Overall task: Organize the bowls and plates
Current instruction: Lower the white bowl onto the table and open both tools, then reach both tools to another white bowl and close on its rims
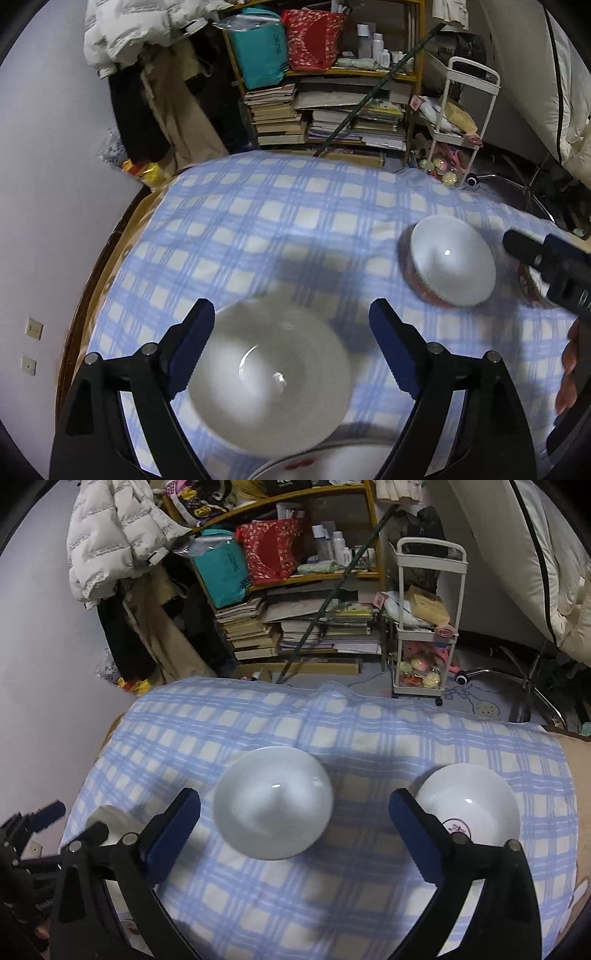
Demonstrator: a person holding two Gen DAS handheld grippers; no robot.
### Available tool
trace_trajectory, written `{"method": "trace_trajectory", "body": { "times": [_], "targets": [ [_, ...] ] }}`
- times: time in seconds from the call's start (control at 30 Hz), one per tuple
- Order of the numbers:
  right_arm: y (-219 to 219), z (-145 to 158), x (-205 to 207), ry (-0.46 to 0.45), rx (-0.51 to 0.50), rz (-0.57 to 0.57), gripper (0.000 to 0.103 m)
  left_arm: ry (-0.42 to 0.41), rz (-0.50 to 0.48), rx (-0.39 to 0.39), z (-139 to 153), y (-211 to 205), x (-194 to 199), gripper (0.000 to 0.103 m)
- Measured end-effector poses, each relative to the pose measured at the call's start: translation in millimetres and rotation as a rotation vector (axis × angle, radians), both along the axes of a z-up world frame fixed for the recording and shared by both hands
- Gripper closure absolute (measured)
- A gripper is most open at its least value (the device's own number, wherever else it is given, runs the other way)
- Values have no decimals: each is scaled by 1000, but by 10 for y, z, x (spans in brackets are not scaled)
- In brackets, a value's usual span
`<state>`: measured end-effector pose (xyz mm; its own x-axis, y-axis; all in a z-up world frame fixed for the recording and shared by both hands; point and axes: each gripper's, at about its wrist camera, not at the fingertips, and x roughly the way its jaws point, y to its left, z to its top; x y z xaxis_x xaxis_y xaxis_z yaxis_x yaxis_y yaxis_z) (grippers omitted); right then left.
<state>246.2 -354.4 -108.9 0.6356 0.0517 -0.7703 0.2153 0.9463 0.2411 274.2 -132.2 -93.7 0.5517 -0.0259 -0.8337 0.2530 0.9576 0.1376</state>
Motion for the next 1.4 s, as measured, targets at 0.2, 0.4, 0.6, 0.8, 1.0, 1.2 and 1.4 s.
{"method": "trace_trajectory", "body": {
  "times": [0.2, 0.4, 0.6, 0.8, 1.0, 1.2, 1.4],
  "targets": [
    [-176, -184, 154, 28, -3, -25, 0, 48, -9, -38, -112, -279, 280, 18],
    [-241, -319, 241, 27, -7, -32, 0, 96, -15, -72, -267, -449, 494, 18],
    [-235, -362, 281, 0, -13, -17, 5, 116, -41, -94, -375, -578, 620, 18],
    [-244, -491, 349, 50, -3, 8, 45, 130, -90, -96, -470, -703, 654, 21],
    [-249, -588, 362, 79, 35, 34, 71, 193, -133, -92, -636, -812, 631, 38],
    [-198, -697, 393, 123, 86, 62, 87, 257, -154, -84, -836, -908, 623, 82],
    [-127, -829, 405, 168, 93, 73, 91, 265, -114, -119, -926, -961, 600, 95]
  ]
}}
